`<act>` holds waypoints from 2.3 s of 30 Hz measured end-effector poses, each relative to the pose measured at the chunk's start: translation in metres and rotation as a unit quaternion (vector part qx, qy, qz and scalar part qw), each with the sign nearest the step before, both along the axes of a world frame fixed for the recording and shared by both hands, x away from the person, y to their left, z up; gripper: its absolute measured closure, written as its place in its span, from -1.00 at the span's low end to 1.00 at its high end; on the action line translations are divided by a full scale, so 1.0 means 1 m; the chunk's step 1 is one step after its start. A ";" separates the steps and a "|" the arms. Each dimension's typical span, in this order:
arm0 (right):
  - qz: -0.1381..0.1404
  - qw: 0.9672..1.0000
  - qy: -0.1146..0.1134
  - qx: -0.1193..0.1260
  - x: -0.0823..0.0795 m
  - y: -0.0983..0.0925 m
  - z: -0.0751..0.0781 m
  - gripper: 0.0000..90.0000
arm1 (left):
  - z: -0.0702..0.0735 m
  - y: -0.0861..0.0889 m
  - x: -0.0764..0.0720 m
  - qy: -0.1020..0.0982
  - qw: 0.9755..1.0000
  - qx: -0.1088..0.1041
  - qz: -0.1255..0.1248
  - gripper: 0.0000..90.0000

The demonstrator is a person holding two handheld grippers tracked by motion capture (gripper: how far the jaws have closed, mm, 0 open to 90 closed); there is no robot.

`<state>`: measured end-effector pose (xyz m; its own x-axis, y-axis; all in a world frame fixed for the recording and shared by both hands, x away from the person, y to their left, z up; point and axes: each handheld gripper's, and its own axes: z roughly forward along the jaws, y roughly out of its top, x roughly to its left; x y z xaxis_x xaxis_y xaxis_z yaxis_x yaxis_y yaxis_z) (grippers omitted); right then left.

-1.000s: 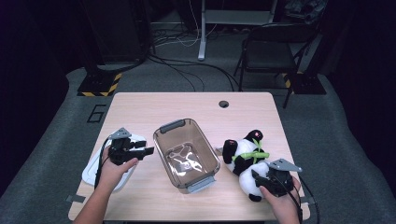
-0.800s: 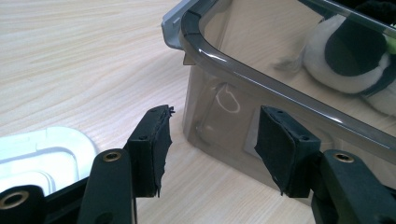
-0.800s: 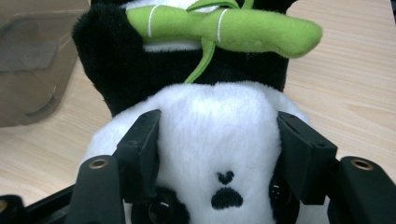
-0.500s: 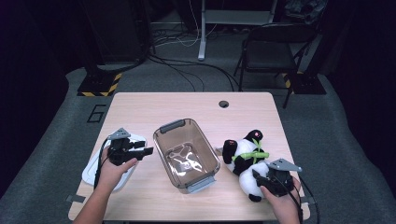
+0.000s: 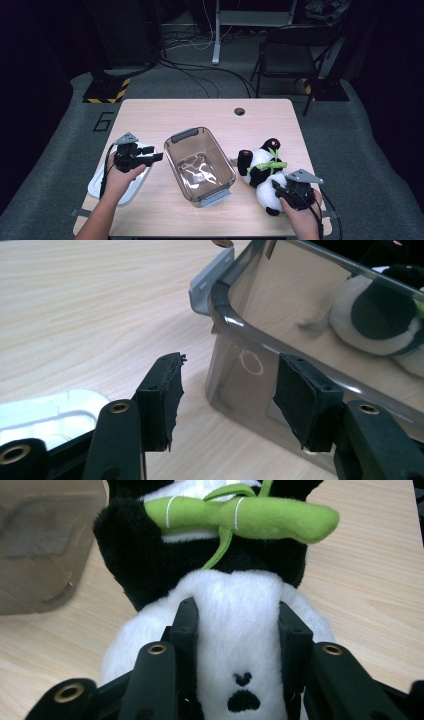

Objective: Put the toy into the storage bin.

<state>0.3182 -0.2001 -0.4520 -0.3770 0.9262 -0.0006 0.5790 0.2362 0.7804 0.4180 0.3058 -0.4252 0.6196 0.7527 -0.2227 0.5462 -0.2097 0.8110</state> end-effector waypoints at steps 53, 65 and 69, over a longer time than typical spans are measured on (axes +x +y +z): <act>0.038 0.997 -0.049 0.050 0.000 0.006 0.060 0.38 | 0.004 -0.013 -0.003 0.019 0.999 0.017 0.034 0.53; 0.093 0.989 -0.090 0.077 -0.001 0.007 0.086 0.38 | 0.004 -0.016 -0.008 0.017 0.999 0.009 0.026 0.46; 0.123 0.983 -0.100 0.089 -0.002 0.012 0.094 0.38 | 0.005 -0.017 -0.010 0.020 0.999 0.016 0.022 0.46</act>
